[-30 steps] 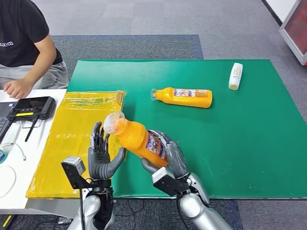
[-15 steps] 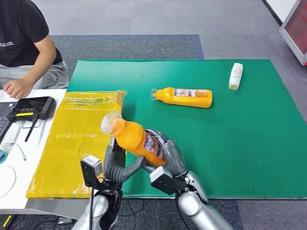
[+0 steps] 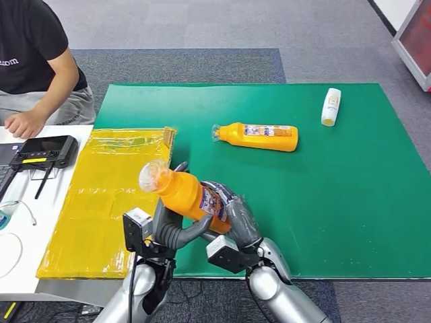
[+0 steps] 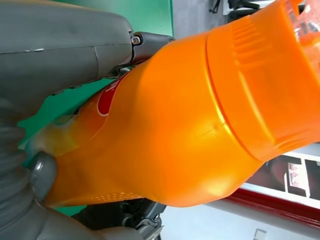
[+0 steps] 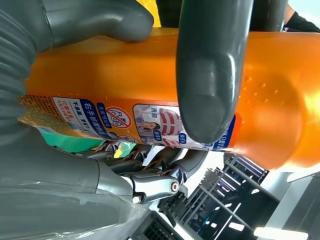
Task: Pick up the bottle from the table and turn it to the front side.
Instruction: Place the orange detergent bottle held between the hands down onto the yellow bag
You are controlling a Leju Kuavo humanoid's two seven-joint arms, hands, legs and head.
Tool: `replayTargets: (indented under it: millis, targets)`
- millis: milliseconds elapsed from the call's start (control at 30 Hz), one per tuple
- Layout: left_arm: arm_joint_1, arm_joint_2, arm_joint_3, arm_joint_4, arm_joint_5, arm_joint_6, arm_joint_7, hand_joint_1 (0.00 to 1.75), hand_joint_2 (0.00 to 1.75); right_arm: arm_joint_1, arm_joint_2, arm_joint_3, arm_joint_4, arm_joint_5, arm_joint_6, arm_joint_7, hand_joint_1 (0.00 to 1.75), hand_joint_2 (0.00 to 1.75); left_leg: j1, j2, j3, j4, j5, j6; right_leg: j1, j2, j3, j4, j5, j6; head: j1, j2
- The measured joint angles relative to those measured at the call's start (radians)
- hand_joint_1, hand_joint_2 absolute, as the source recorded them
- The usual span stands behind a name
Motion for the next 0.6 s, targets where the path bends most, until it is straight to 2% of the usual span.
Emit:
replayTargets:
  millis: [300, 367, 433, 500, 600]
  targets:
    - [-0.011, 0.012, 0.003, 0.000, -0.032, 0.011, 0.002, 0.00, 1.75, -0.001, 0.000, 0.004, 0.032, 0.003, -0.019, -0.006, 1.75, 1.75, 0.000, 0.000, 0.000, 0.000, 0.000, 0.000, 0.000, 0.000, 0.000, 0.000, 0.000, 0.000, 0.000, 0.000]
    - [-0.015, 0.014, 0.005, 0.001, -0.034, 0.010, 0.014, 0.11, 1.75, -0.001, 0.000, 0.004, 0.038, 0.002, -0.019, -0.009, 1.75, 1.75, 0.000, 0.000, 0.000, 0.000, 0.000, 0.000, 0.000, 0.000, 0.000, 0.000, 0.000, 0.000, 0.000, 0.000]
    - [-0.019, 0.016, 0.006, 0.004, -0.034, 0.006, 0.026, 0.99, 1.75, -0.001, 0.000, 0.004, 0.042, 0.001, -0.019, -0.011, 1.75, 1.75, 0.000, 0.000, 0.000, 0.000, 0.000, 0.000, 0.000, 0.000, 0.000, 0.000, 0.000, 0.000, 0.000, 0.000]
    - [-0.025, 0.019, 0.007, 0.009, -0.034, -0.001, 0.031, 1.75, 1.75, -0.001, 0.000, 0.004, 0.043, 0.001, -0.019, -0.013, 1.75, 1.75, 0.000, 0.000, 0.000, 0.000, 0.000, 0.000, 0.000, 0.000, 0.000, 0.000, 0.000, 0.000, 0.000, 0.000]
    - [-0.035, 0.021, 0.008, 0.021, -0.029, -0.016, 0.036, 1.75, 1.75, -0.001, 0.001, 0.004, 0.044, -0.001, -0.016, -0.014, 1.75, 1.75, 0.000, 0.000, 0.000, 0.000, 0.000, 0.000, 0.000, 0.000, 0.000, 0.000, 0.000, 0.000, 0.000, 0.000]
